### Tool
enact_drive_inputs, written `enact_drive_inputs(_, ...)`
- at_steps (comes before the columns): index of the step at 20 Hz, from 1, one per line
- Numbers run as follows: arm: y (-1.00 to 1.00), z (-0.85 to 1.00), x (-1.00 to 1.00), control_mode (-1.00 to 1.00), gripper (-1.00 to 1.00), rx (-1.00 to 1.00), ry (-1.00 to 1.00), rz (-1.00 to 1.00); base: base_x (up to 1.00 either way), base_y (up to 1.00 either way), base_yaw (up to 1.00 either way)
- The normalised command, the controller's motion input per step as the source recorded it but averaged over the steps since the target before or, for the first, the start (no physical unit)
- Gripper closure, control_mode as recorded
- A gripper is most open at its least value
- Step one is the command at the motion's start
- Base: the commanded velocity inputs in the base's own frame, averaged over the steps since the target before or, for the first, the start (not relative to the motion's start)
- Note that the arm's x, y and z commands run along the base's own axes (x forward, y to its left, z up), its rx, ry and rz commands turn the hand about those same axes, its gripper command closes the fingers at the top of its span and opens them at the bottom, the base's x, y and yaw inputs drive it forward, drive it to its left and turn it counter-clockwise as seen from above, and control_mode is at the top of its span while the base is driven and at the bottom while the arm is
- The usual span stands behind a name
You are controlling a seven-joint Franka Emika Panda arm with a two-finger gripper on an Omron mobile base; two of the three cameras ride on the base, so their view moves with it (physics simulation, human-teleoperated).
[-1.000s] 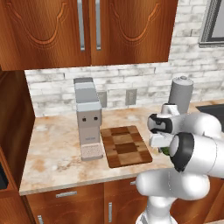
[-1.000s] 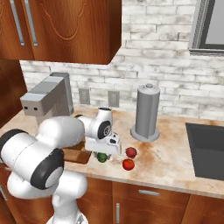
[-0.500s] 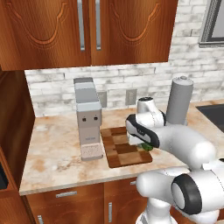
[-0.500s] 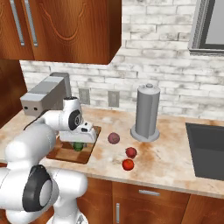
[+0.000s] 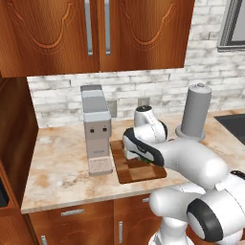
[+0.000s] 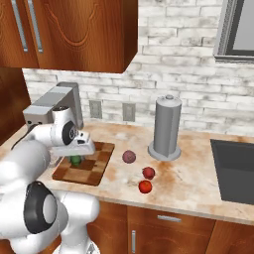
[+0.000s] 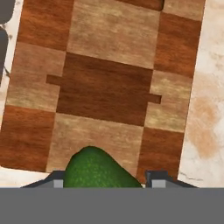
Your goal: Place the avocado, onion, tomato, and bell pepper on the cutting board.
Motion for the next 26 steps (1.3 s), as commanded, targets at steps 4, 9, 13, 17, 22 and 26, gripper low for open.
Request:
enact_drive_inputs(4,0.02,0.00,0.69,-1.00,1.00,0.00,0.04,0.09,0.00,0.00,0.00)
enact_drive_inputs(9,0.24,0.00,0.47,-1.00,1.00,0.01,0.01,0.11,0.00,0.00,0.00)
enact_drive_inputs(13,0.32,0.00,0.47,-1.00,1.00,0.07,0.00,0.16,0.00,0.00,0.00)
enact_drive_inputs(17,0.11,-0.11,0.34,-1.00,1.00,0.05,0.01,0.13,0.00,0.00,0.00)
enact_drive_inputs(22,0.08,-0.42,0.22,-1.00,1.00,0.01,0.03,0.09,0.00,0.00,0.00)
enact_drive_inputs(26,0.26,-0.46,0.23,-1.00,1.00,0.00,0.06,0.09,0.00,0.00,0.00)
